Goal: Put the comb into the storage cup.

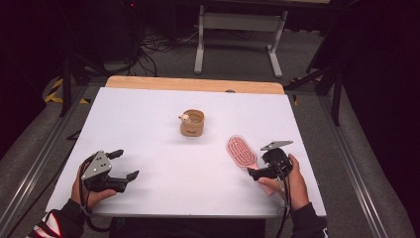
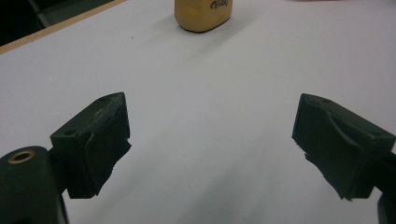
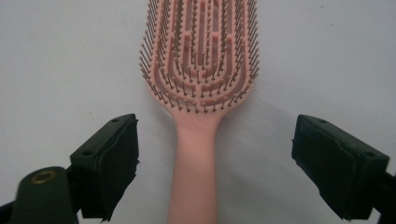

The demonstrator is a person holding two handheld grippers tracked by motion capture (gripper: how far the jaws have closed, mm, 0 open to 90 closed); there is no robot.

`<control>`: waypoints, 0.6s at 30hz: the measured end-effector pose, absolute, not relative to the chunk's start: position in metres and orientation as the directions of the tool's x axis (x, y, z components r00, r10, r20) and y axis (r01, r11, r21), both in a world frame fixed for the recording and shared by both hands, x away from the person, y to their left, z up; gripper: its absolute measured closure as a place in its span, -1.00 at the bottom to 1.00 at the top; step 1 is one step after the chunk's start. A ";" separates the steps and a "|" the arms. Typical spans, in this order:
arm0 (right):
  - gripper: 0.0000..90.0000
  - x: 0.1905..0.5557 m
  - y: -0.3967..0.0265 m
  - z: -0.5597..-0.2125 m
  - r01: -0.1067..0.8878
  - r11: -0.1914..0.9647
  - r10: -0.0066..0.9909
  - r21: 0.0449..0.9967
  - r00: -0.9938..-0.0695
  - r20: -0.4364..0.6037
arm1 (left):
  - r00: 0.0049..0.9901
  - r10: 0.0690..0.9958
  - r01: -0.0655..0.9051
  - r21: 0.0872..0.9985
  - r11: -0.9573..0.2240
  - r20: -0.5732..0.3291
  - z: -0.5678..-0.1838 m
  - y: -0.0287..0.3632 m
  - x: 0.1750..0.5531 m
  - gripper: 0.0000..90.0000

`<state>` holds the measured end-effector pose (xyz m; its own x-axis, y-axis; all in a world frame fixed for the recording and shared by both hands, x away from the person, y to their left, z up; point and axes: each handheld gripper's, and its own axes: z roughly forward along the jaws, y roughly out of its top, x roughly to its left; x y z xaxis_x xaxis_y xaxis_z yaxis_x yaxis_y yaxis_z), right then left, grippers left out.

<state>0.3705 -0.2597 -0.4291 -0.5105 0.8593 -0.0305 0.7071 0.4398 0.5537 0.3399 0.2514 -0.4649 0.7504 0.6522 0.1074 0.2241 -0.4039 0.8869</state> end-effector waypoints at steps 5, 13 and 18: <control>-0.51 0.378 -0.257 -0.437 0.726 0.452 0.863 0.519 -0.503 -0.047 | 0.752 0.650 0.221 0.886 -0.408 0.112 -0.465 0.252 0.340 -0.73; -0.06 0.379 -0.260 -0.443 0.719 0.474 0.848 0.509 -0.529 -0.041 | 0.752 0.650 0.224 0.883 -0.413 0.113 -0.465 0.250 0.340 -0.73; 0.38 0.377 -0.256 -0.443 0.695 0.495 0.828 0.521 -0.560 -0.039 | 0.752 0.649 0.222 0.883 -0.414 0.114 -0.466 0.249 0.341 -0.73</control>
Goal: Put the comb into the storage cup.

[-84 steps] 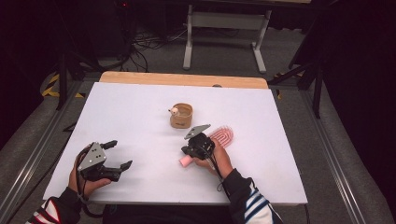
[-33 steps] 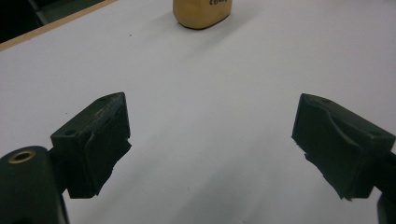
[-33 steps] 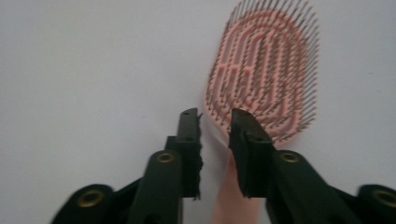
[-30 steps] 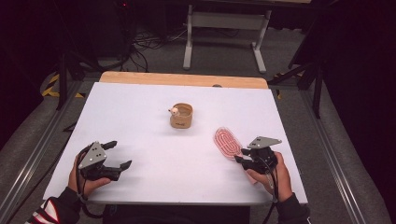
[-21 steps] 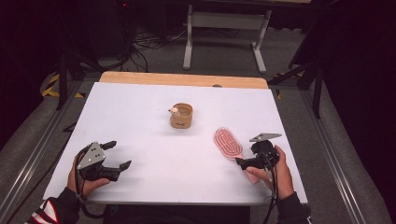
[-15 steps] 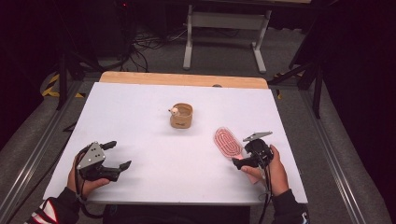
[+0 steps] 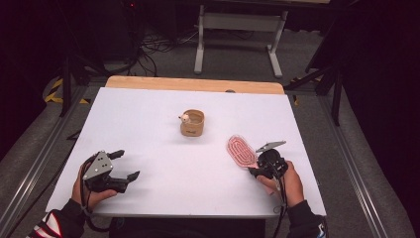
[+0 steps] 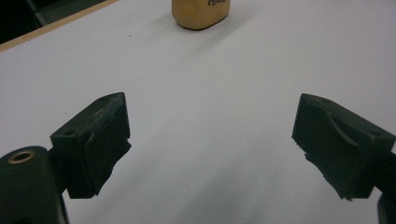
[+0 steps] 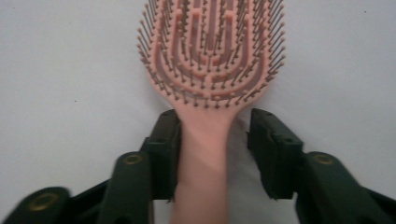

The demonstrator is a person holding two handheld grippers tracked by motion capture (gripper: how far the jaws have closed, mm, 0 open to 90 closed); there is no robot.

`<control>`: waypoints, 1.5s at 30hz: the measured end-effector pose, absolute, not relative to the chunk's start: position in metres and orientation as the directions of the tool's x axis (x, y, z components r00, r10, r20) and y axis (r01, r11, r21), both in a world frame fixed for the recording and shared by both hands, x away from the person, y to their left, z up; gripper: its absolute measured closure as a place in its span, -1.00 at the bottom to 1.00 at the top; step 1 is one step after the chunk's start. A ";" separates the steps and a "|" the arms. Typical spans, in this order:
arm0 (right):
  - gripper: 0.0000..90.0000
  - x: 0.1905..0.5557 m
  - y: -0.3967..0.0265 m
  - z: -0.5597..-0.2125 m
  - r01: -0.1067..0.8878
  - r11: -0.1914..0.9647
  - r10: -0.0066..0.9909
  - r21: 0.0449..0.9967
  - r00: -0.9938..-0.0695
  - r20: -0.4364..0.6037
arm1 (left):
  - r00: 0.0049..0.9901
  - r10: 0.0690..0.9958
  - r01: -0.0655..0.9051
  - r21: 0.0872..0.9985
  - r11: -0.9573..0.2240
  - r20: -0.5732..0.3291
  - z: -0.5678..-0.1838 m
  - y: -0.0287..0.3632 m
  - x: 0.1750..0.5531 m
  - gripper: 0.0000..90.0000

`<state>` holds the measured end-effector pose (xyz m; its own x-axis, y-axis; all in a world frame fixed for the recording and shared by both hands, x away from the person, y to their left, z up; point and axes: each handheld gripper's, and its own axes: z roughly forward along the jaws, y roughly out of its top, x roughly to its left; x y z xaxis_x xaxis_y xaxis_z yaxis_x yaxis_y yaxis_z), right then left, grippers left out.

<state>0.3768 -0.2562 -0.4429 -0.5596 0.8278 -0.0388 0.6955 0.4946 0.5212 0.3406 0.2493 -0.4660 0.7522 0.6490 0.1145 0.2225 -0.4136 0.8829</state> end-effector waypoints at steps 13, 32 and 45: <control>0.54 0.375 -0.258 -0.445 0.647 0.481 0.821 0.592 -0.569 -0.046 | 0.750 0.653 0.230 0.885 -0.404 0.104 -0.466 0.251 0.342 -0.73; 0.54 0.357 -0.263 -0.421 0.415 0.346 0.871 0.841 -0.476 -0.124 | 0.744 0.660 0.229 0.890 -0.393 0.100 -0.466 0.251 0.343 -0.75; 0.54 0.349 -0.253 -0.414 0.281 0.308 0.877 0.909 -0.455 -0.156 | 0.728 0.676 0.213 0.901 -0.378 0.112 -0.463 0.250 0.345 -0.81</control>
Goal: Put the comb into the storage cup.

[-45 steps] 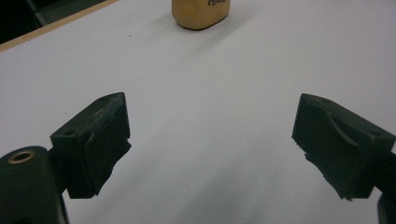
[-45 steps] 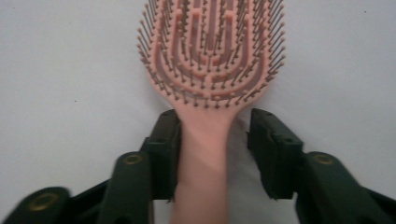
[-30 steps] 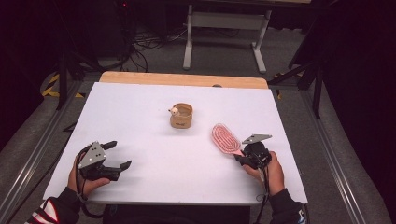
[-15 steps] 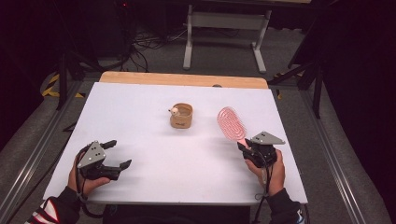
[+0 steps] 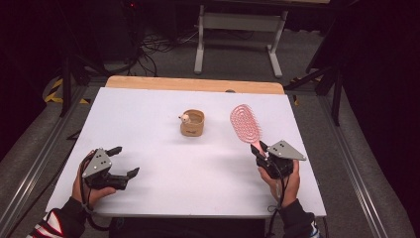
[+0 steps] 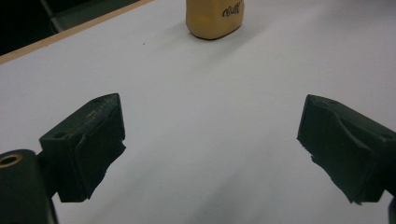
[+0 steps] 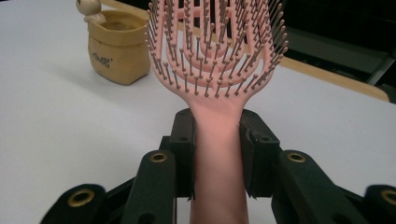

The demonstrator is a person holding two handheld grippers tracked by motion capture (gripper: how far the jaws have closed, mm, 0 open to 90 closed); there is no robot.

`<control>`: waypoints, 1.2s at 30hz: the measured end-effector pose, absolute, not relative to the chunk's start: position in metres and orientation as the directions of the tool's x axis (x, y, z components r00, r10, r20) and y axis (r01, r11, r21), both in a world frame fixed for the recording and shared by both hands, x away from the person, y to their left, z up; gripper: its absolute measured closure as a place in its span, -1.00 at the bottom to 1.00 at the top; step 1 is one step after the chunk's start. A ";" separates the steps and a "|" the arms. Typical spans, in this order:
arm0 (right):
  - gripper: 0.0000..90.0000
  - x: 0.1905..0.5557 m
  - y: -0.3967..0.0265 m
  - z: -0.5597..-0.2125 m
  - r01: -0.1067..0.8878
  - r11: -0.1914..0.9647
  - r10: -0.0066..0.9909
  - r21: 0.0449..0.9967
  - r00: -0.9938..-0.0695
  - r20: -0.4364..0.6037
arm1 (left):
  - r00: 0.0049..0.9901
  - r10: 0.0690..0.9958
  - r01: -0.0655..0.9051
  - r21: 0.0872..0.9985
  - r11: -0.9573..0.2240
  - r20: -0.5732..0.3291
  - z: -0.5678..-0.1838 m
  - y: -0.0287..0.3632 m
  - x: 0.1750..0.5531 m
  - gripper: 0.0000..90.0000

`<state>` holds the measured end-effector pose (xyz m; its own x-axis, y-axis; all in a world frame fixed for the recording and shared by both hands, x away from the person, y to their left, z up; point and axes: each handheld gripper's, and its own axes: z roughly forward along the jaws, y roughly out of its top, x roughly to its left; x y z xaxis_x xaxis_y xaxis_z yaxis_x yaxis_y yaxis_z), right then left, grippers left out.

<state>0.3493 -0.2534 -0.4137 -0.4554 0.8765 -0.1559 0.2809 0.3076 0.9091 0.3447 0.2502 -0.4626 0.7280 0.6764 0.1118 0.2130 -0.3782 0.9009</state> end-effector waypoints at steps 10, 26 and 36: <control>0.54 0.349 -0.238 -0.412 0.189 0.280 0.876 0.941 -0.451 -0.170 | 0.732 0.680 0.215 0.931 -0.297 0.048 -0.455 0.245 0.358 -0.74; 0.54 0.352 -0.184 -0.413 0.106 0.251 0.843 0.962 -0.513 -0.163 | 0.830 0.558 0.153 0.966 -0.209 -0.011 -0.420 0.185 0.374 -0.70; 0.54 0.349 -0.139 -0.421 0.052 0.294 0.785 0.954 -0.583 -0.211 | 0.869 0.493 0.148 0.974 -0.170 -0.046 -0.409 0.154 0.376 -0.66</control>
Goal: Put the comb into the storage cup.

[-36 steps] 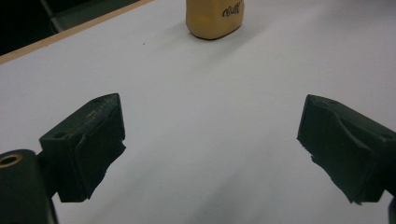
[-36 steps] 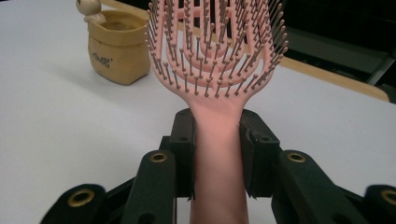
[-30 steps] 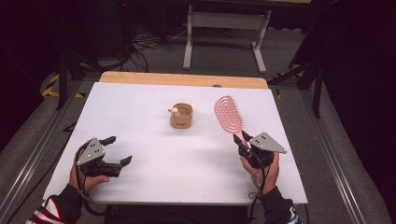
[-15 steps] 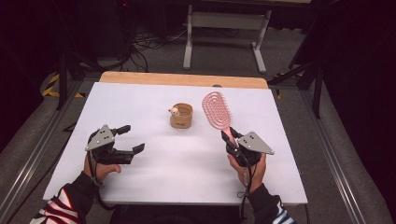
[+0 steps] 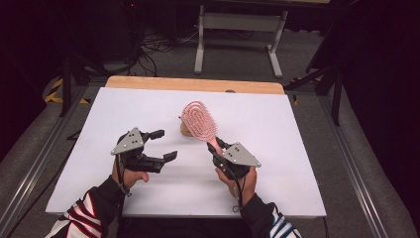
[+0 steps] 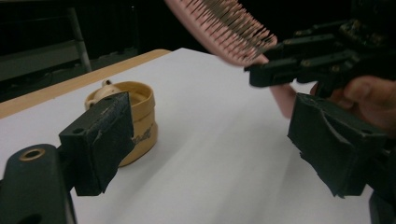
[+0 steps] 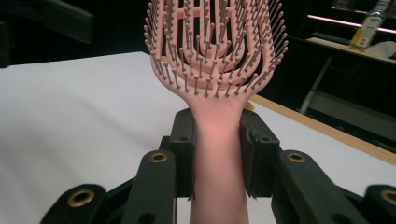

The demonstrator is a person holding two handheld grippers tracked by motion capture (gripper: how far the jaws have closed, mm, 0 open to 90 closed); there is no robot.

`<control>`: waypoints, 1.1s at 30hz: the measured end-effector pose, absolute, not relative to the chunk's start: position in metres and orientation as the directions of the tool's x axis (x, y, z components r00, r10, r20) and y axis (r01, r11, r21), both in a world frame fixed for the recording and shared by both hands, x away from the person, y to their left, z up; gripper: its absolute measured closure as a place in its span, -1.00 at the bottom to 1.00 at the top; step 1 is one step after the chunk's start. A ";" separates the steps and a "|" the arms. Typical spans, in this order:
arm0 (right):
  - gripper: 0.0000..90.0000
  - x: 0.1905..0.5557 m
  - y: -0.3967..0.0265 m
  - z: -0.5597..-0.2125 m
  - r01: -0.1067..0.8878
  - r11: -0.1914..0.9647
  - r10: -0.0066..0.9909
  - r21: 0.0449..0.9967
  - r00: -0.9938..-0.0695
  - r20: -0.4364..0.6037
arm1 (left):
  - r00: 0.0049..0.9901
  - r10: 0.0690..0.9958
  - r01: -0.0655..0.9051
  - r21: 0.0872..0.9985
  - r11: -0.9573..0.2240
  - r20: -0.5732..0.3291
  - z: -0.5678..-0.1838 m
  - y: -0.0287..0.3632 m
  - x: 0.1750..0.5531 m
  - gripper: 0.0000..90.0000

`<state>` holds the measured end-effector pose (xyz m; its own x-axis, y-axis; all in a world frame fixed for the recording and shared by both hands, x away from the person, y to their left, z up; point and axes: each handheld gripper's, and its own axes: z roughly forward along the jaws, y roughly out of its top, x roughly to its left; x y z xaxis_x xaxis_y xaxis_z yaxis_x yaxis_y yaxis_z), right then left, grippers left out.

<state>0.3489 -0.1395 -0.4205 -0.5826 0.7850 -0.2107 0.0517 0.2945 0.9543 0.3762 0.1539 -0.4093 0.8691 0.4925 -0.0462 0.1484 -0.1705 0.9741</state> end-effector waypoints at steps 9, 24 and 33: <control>0.54 0.343 -0.113 -0.432 0.008 0.349 0.734 0.937 -0.624 -0.268 | 0.871 0.483 0.185 0.970 -0.156 -0.089 -0.405 0.134 0.378 -0.63; 0.55 0.335 -0.105 -0.437 -0.045 0.409 0.714 0.911 -0.606 -0.350 | 0.838 0.503 0.268 0.963 -0.036 -0.214 -0.401 0.122 0.386 -0.24; 0.54 0.336 -0.110 -0.436 -0.031 0.390 0.740 0.920 -0.585 -0.333 | 0.875 0.417 0.251 0.967 0.047 -0.247 -0.389 0.117 0.385 0.37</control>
